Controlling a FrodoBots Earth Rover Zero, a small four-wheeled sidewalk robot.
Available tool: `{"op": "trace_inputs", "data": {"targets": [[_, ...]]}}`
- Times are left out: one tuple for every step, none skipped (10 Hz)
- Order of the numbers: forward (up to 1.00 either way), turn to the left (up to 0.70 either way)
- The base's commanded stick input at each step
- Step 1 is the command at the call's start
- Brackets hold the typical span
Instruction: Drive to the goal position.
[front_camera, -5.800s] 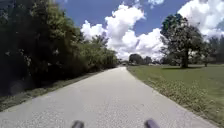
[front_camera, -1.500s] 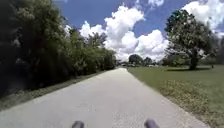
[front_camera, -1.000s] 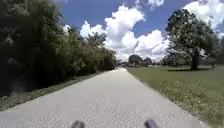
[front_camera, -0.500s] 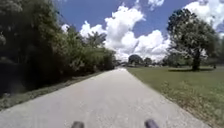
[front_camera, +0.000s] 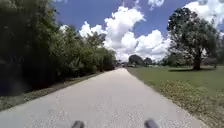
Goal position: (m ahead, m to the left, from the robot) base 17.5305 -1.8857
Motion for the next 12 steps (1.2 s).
{"op": "trace_inputs", "data": {"targets": [[0.50, 0.00], [0.50, 0.00], [0.50, 0.00], [0.50, 0.00], [0.50, 0.00], [0.50, 0.00], [0.50, 0.00], [0.50, 0.00], [0.50, 0.00], [0.50, 0.00], [0.50, 0.00], [0.50, 0.00]]}}
